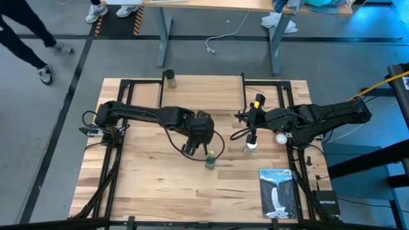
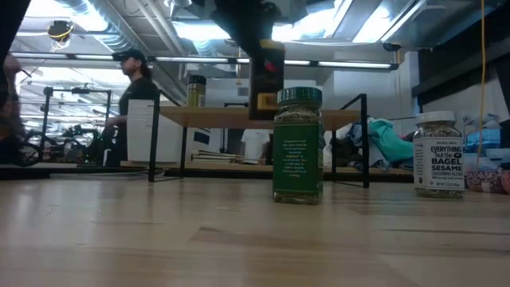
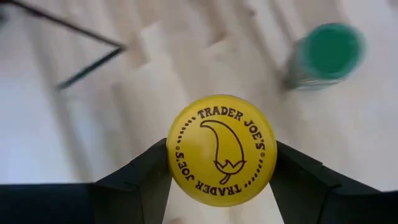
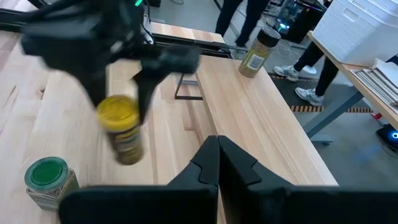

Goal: Shelf spices
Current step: Put the yellow seasoning bottle on the shelf

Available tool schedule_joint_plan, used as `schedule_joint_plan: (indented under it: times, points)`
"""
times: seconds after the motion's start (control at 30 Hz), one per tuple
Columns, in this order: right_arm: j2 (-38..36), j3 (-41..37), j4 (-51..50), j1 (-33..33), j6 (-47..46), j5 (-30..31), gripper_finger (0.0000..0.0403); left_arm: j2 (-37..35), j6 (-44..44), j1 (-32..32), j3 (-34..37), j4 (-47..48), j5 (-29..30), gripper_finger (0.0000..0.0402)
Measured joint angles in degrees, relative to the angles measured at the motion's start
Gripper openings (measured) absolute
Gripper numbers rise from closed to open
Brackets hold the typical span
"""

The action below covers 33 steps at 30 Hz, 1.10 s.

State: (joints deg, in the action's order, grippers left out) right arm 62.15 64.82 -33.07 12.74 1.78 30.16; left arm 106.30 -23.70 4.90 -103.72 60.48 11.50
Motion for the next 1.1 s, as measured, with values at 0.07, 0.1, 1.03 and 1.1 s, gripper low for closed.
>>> schedule_joint_plan:
  times: [0.07, 0.1, 1.03, 1.1]
  points:
    - [0.0, 0.0, -0.02, -0.01, 0.02, -0.05, 0.0001, -0.68, -0.37, -0.93, -1.52, 1.51, 2.0, 0.0215]
    - [0.0, 0.0, 0.05, -0.01, 0.0, -0.07, 0.0001, -1.22, -0.37, -1.53, -2.38, 2.32, 2.42, 0.0215]
    - [0.0, 0.0, -0.04, 0.01, 0.26, -0.23, 0.0001, -2.08, -4.79, -26.47, -13.48, 4.9, 3.7, 0.0215]
    - [-0.01, 0.0, -0.04, 0.0, 0.26, -0.21, 0.0001, -2.08, -4.81, -28.3, -13.51, 4.93, 3.75, 0.0215]
